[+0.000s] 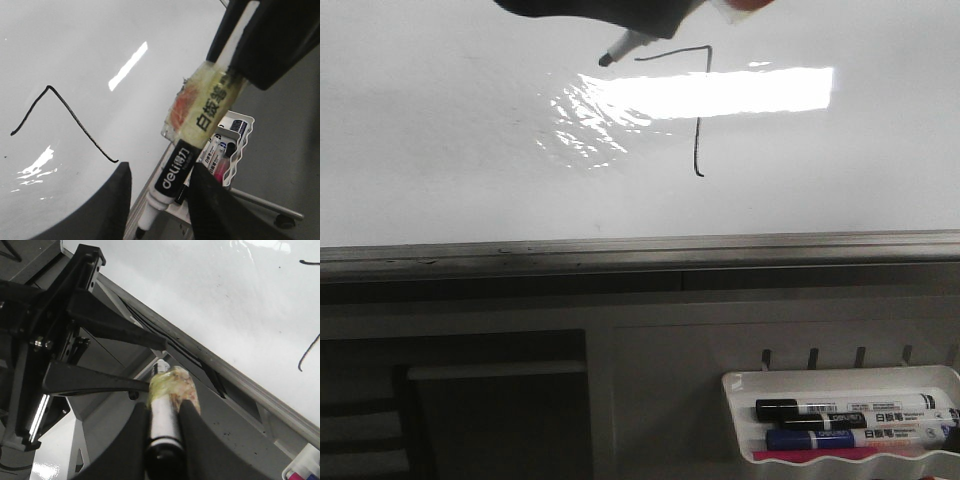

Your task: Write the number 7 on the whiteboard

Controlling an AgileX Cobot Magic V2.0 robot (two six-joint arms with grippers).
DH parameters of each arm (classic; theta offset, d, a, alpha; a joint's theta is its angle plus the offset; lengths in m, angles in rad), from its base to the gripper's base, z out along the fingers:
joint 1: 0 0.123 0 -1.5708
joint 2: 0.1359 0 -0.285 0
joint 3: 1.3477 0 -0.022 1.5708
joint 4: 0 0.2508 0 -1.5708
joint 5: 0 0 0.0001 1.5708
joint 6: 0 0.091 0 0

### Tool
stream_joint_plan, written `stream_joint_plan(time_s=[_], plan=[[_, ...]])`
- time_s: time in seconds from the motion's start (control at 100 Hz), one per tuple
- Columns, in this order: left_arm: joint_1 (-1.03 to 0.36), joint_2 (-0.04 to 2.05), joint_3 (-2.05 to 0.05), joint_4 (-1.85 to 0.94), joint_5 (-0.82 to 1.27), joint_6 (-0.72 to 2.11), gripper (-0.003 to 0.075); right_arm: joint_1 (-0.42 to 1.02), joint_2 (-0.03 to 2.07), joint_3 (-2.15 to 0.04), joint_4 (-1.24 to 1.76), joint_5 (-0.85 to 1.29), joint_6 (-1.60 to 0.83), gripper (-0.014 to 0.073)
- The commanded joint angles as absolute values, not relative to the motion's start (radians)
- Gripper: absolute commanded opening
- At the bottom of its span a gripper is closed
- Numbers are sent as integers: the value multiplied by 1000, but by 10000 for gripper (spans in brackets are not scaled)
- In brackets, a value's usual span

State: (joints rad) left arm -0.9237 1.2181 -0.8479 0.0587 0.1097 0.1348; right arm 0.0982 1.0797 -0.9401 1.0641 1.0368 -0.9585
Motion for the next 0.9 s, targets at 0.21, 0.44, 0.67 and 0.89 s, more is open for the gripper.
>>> stream_joint_plan(time_s=[0.21,0.44,0.67,0.89], plan=[[-937,1199,-886,81,36,130,237,94,1067,-972,1126,1085,-961,-54],[-968,1199,-886,124,41,132,237,96,1067,-972,1126,1122,-961,-54],[-968,1199,-886,124,80,132,215,96,1067,-972,1126,1130,-961,-54],[-968,1199,-886,128,89,132,4,96,1067,-972,1132,1140,-961,-55]])
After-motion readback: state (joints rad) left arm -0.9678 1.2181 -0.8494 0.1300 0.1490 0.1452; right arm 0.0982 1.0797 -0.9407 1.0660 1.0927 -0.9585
